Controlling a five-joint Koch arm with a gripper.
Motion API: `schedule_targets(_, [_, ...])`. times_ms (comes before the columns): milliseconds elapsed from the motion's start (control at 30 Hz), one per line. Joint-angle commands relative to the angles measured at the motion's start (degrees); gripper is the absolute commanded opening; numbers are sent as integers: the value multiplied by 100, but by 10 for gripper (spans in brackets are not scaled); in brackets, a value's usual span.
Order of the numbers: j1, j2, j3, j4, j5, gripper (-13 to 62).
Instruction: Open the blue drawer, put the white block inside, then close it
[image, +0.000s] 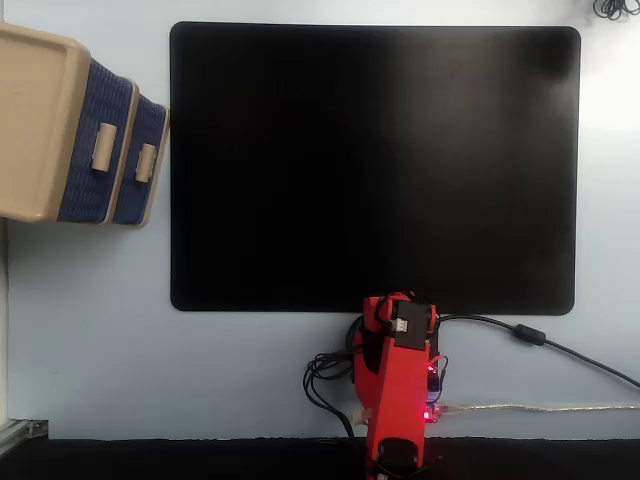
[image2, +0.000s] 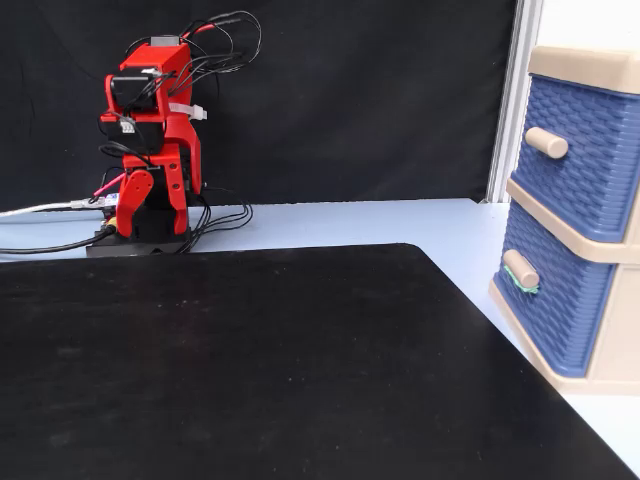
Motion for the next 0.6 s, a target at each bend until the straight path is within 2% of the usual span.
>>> schedule_targets(0, [88, 519, 88, 615, 114, 345])
schedule_targets(567, [70, 492, 545, 299, 105, 344])
